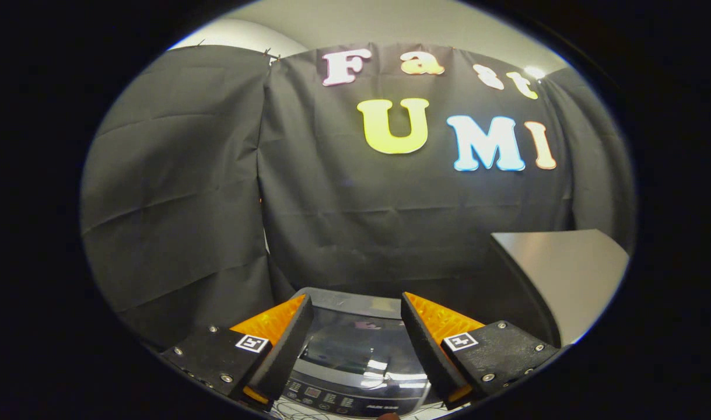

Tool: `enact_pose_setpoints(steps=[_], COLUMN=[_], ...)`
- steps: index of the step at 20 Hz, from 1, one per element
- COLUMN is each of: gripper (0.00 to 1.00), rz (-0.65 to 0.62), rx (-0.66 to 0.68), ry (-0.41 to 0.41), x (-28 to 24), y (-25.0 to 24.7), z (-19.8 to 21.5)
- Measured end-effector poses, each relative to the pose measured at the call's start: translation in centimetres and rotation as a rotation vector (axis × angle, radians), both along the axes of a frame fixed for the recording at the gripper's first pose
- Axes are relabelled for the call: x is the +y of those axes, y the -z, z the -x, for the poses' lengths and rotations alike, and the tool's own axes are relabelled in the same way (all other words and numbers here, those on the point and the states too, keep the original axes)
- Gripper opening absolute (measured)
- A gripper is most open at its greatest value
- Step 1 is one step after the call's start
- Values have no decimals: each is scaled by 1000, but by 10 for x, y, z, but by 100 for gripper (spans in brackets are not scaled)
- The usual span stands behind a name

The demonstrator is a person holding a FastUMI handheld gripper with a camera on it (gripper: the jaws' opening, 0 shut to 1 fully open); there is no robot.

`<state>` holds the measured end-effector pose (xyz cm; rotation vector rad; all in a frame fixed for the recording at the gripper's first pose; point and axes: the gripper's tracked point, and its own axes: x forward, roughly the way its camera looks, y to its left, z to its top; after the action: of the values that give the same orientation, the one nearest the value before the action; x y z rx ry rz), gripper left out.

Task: Put the clothes into the washing machine and then close the washing machine lid.

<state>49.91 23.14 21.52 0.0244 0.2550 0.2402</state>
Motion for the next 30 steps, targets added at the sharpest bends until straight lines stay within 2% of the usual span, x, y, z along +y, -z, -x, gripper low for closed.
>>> enact_pose_setpoints(steps=[6,17,24,30], gripper=[93,93,93,93], rz=[24,36,32,30], rx=[-44,-126,-142,-144], ry=[44,206,273,312], x=[-92,-249,-313,-345], y=[-27,-70,-79,-76], z=[48,141,185,212])
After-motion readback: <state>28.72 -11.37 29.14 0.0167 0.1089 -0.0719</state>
